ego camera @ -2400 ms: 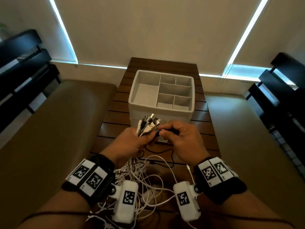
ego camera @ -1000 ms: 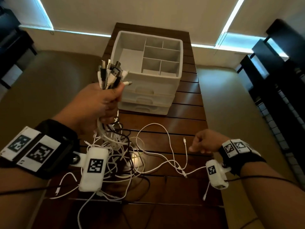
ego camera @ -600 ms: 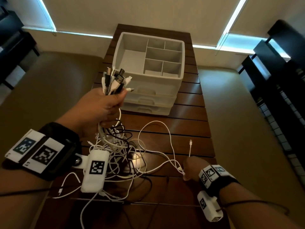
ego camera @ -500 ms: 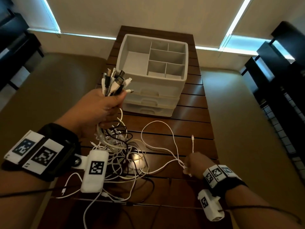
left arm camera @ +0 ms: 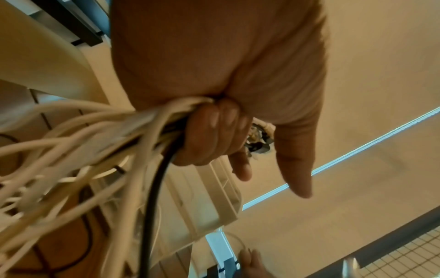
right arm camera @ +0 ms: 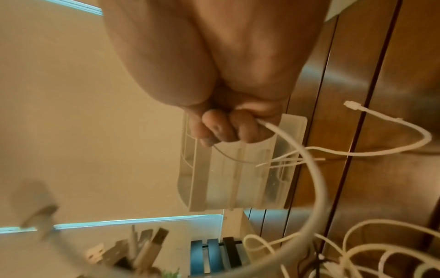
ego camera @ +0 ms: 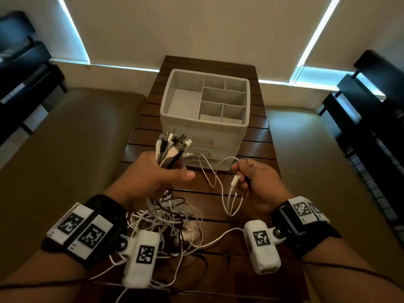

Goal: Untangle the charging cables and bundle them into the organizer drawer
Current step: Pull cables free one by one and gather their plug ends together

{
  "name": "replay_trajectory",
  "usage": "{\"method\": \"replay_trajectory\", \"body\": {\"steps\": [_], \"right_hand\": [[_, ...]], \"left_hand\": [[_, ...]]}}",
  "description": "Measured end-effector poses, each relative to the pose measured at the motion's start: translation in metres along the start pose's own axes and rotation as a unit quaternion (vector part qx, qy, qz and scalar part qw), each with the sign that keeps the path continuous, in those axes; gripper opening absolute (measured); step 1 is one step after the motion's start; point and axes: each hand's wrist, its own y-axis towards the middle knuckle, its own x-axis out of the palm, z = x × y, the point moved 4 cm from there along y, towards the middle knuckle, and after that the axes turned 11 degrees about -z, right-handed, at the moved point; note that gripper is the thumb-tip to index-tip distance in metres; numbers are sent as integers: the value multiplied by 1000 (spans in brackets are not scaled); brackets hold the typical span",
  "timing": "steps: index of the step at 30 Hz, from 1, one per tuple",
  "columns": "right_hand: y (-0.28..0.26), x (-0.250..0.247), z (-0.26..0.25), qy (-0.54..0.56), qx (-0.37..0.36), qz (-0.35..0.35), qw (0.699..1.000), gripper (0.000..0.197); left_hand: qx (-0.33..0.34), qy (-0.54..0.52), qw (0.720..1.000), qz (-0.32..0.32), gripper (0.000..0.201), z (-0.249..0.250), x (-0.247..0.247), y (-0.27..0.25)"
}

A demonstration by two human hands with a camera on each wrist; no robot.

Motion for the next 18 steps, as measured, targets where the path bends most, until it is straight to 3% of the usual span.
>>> {"method": "replay_trajectory", "body": {"steps": [9, 14, 18], "right_hand": [[7, 41, 2, 83, 46, 69, 993, 29], [9, 56, 7, 81, 62, 73, 992, 28], [10, 58, 18, 86, 81, 51, 992, 22]], "left_hand": [[67, 4, 997, 26, 46, -4, 33, 1], [51, -71, 995, 57, 11, -9, 35, 5], [3, -130, 988, 79, 31, -14, 31, 8]]}}
